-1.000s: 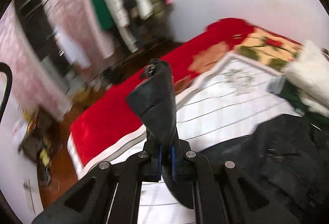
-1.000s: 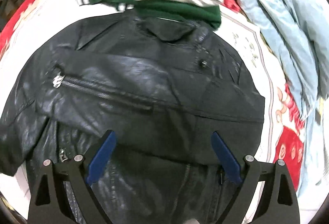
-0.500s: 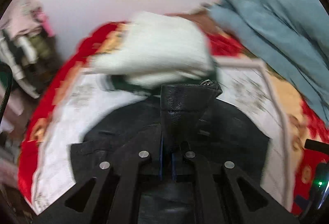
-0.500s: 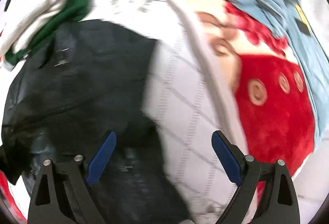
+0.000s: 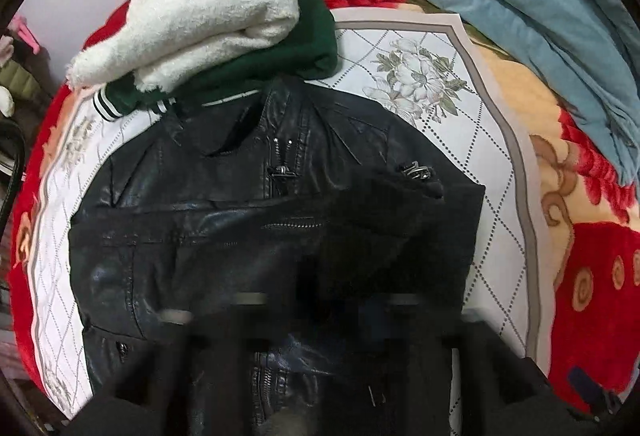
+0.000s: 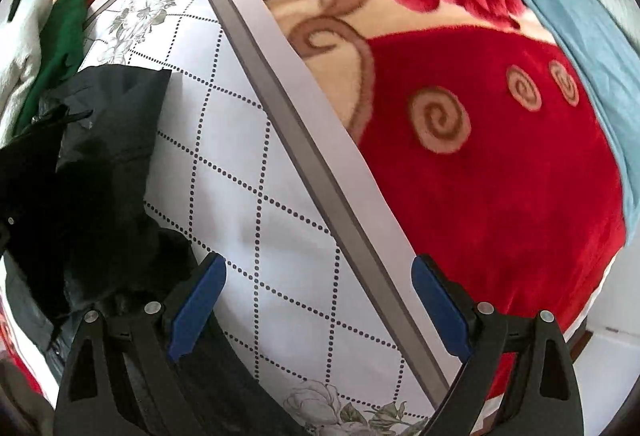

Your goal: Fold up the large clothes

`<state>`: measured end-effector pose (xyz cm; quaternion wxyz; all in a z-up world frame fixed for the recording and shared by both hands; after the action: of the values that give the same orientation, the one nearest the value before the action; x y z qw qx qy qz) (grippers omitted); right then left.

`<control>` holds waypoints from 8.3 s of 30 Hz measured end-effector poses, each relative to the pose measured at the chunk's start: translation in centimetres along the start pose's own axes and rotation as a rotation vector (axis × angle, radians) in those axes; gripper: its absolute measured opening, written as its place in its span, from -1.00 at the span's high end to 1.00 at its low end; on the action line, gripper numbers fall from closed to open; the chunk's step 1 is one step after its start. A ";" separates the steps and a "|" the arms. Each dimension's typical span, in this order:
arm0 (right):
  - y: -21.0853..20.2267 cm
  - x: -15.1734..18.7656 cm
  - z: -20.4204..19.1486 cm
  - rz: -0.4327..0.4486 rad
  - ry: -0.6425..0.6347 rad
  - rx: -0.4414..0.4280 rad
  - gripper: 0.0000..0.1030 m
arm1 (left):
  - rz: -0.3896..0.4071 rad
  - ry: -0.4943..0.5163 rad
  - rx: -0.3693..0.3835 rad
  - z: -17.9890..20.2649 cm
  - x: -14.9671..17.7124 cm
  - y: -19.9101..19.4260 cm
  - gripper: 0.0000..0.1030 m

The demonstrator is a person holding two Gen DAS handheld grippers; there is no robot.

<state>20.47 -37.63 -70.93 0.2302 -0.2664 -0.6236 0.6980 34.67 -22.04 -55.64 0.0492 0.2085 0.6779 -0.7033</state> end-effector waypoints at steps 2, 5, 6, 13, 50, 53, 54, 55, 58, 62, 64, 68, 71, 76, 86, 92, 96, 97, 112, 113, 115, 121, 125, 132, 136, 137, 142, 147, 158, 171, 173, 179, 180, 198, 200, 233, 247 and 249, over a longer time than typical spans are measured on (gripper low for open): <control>-0.3 -0.1 0.0 0.000 0.002 -0.023 -0.85 | 0.007 -0.018 0.011 -0.4 -0.1 -0.2 -1.00; -1.1 -0.1 -0.4 0.005 -0.014 -0.042 -0.85 | 0.003 -0.061 0.016 -1.7 -0.2 -0.8 -1.00; -1.4 -0.2 -0.6 0.008 -0.020 -0.055 -0.85 | 0.007 -0.072 0.013 -2.2 -0.3 -1.1 -1.00; -4.6 -2.0 -5.2 0.018 -0.044 -0.298 -0.83 | 0.064 -0.216 -0.078 -10.9 0.1 -4.5 -1.00; -1.5 0.1 -13.3 -0.085 -0.187 -0.224 -0.51 | -0.142 -0.365 -0.354 -29.6 7.5 3.0 -1.00; 2.1 5.5 -12.1 -0.219 -0.266 -0.173 -0.50 | -0.143 -0.307 -0.333 -27.6 8.4 2.0 -1.00; 3.6 7.1 -12.0 -0.271 -0.271 -0.178 -0.31 | -0.143 -0.290 -0.332 -27.2 8.6 1.8 -1.00; 4.4 8.0 -11.8 -0.283 -0.269 -0.179 -0.23 | -0.144 -0.263 -0.330 -26.4 9.2 1.6 -1.00; 3.5 9.0 -12.3 -0.231 -0.237 -0.216 0.91 | -0.158 -0.218 -0.316 -25.5 10.5 1.3 -1.00; 1.5 12.1 -13.4 -0.257 -0.245 -0.226 0.93 | -0.173 -0.178 -0.298 -24.8 12.8 0.0 -1.00; 0.5 14.7 -14.1 -0.304 -0.298 -0.235 0.93 | -0.181 -0.163 -0.308 -24.8 14.0 -0.9 -1.00; 1.7 17.0 -10.2 -0.382 -0.245 -0.148 0.93 | -0.204 -0.168 -0.334 -24.3 16.1 -1.8 -1.00; 2.3 17.2 -9.4 -0.431 -0.228 -0.173 0.89 | -0.207 -0.195 -0.347 -23.1 17.0 -2.2 -1.00; -1.0 14.5 -9.8 -0.319 -0.450 -0.137 -0.32 | -0.151 -0.224 -0.414 -19.6 17.4 -4.2 -1.00; -5.2 7.3 -5.0 -0.130 -0.742 -0.068 -0.38 | -0.193 -0.153 -0.699 -7.7 23.4 -8.7 -1.00; -3.6 4.0 2.7 -0.152 -0.699 -0.035 -0.38 | -0.284 -0.102 -0.691 1.6 28.1 -6.8 -1.00; -1.9 2.8 6.2 -0.220 -0.655 -0.027 -0.38 | -0.329 -0.018 -0.742 4.7 29.7 -4.1 -1.00; -1.6 2.5 6.7 -0.229 -0.655 -0.028 -0.38 | -0.334 0.010 -0.776 4.8 29.8 -3.4 -1.00; -3.4 -2.1 3.6 -0.219 -0.658 -0.129 -0.38 | -0.388 -0.117 -1.001 -2.6 26.5 -0.5 -1.00; -3.3 -2.7 3.5 -0.222 -0.652 -0.145 -0.38 | -0.388 -0.131 -1.004 -3.0 26.3 -0.4 -1.00; -3.5 -3.6 2.6 -0.227 -0.630 -0.204 -0.38 | -0.389 -0.160 -0.994 -3.1 26.2 -0.4 -1.00; -5.0 -6.4 -2.4 -0.283 -0.519 -0.531 -0.38 | -0.353 -0.277 -0.808 -3.7 26.2 -0.2 0.08; -3.2 -5.1 -6.3 -0.374 -0.409 -0.734 -0.38 | -0.344 -0.300 -0.749 -3.4 25.8 0.3 0.72; -0.5 -2.4 -9.6 -0.465 -0.266 -0.876 -0.39 | -0.346 -0.359 -0.720 -3.7 25.6 1.0 0.77; 1.5 -0.4 -14.8 -0.477 -0.224 -0.933 -0.55 | -0.344 -0.371 -0.698 -4.4 25.7 0.9 0.78; 2.2 0.7 -16.9 -0.477 -0.212 -0.940 -0.55 | -0.344 -0.371 -0.693 -4.3 25.7 0.9 0.78; 3.1 1.8 -19.3 -0.435 -0.227 -0.883 0.50 | -0.337 -0.351 -0.683 -4.3 25.7 0.6 0.82; 0.8 2.2 -20.7 -0.262 -0.396 -0.723 0.70 | -0.328 -0.332 -0.662 -4.3 25.2 -0.3 0.85; -9.2 3.1 -23.7 -0.038 -0.700 -0.522 0.77 | -0.261 -0.371 -0.511 -7.3 23.2 -5.3 0.91; -17.8 5.2 -33.0 -0.001 -0.790 -0.361 0.77 | -0.203 -0.474 -0.244 -17.6 19.9 -9.6 0.91; -18.5 5.8 -34.9 0.004 -0.798 -0.336 0.77 | -0.195 -0.477 -0.219 -19.5 19.5 -9.9 0.91; -18.6 8.0 -40.9 -0.005 -0.848 -0.265 0.77 | -0.204 -0.531 -0.149 -25.0 19.7 -8.7 0.90; -18.3 8.6 -42.4 -0.013 -0.860 -0.247 0.77 | -0.209 -0.544 -0.138 -25.6 19.9 -8.3 0.90; -11.1 11.9 -52.0 -0.387 -0.767 -0.597 -0.24 | -0.208 -0.858 0.099 -35.2 23.2 -3.8 -0.22; -12.5 11.4 -51.5 -0.463 -0.697 -0.726 -0.24 | -0.179 -0.875 0.078 -36.5 22.5 -4.2 -0.51; -3.9 -0.6 -28.5 -0.176 -0.279 -0.542 0.68 | -0.212 -0.607 -0.169 -31.8 17.6 1.9 -1.00; -4.5 2.2 -6.4 -0.184 -0.172 -0.271 0.17 | -0.188 -0.488 -0.137 -23.8 11.8 1.4 -1.00; -6.1 1.5 -6.1 -0.110 -0.239 -0.224 0.16 | -0.196 -0.465 -0.165 -23.8 11.8 2.9 -1.00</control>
<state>23.31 -31.43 -65.47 0.1613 -0.1710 -0.7339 0.6373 30.34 3.43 -62.46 0.1520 -0.0301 0.7204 -0.6760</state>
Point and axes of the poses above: each gripper's, at about its wrist camera, not at the fingertips, and y roughly the way its jaws point, z to its right, x to its underside, the point moved 9 cm from there along y, roughly the way its jaws point, and after that the axes turned 3 degrees about x, right-handed, at the moved point
